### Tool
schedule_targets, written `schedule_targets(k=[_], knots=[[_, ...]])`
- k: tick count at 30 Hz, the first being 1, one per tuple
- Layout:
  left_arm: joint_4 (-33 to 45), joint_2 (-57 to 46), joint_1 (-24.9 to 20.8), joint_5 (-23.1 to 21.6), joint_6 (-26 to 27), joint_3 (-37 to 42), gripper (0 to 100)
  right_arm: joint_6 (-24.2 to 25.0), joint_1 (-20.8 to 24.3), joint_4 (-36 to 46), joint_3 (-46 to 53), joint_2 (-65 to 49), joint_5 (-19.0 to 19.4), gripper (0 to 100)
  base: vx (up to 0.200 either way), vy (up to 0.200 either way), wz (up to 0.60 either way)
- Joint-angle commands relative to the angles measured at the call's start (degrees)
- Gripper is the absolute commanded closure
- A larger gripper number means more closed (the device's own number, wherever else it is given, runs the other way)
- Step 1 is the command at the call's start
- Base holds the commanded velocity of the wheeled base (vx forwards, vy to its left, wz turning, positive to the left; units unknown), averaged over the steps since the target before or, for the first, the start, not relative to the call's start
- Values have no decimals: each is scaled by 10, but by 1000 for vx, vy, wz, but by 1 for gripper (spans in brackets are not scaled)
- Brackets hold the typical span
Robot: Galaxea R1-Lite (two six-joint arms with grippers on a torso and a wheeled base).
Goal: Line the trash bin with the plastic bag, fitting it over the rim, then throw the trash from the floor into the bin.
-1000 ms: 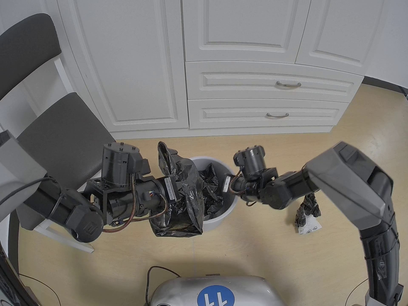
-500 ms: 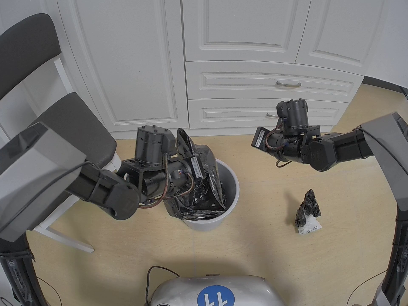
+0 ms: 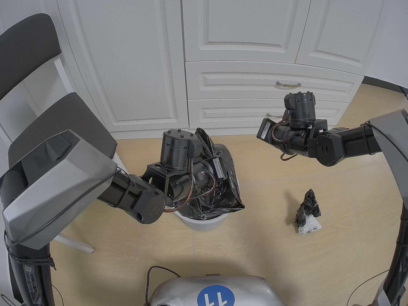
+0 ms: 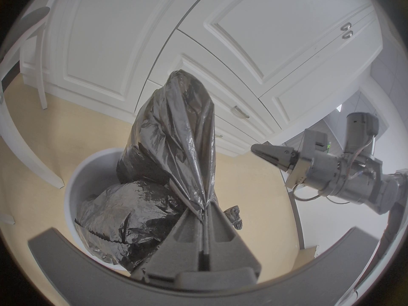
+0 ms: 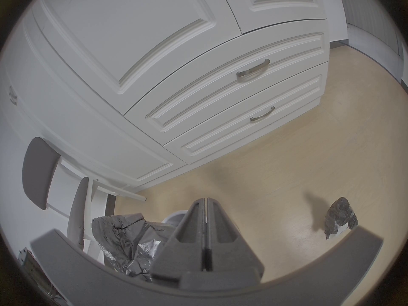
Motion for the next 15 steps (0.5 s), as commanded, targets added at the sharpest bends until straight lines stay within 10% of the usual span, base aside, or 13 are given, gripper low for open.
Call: schedule_targets(k=[1, 15], knots=[[1, 21, 17, 0, 0, 1, 100, 0, 0, 0, 2, -4, -1, 100, 0, 0, 0], [-101, 80, 65, -1, -1, 31, 100, -9, 12, -2, 37, -15, 0, 100, 0, 0, 0]])
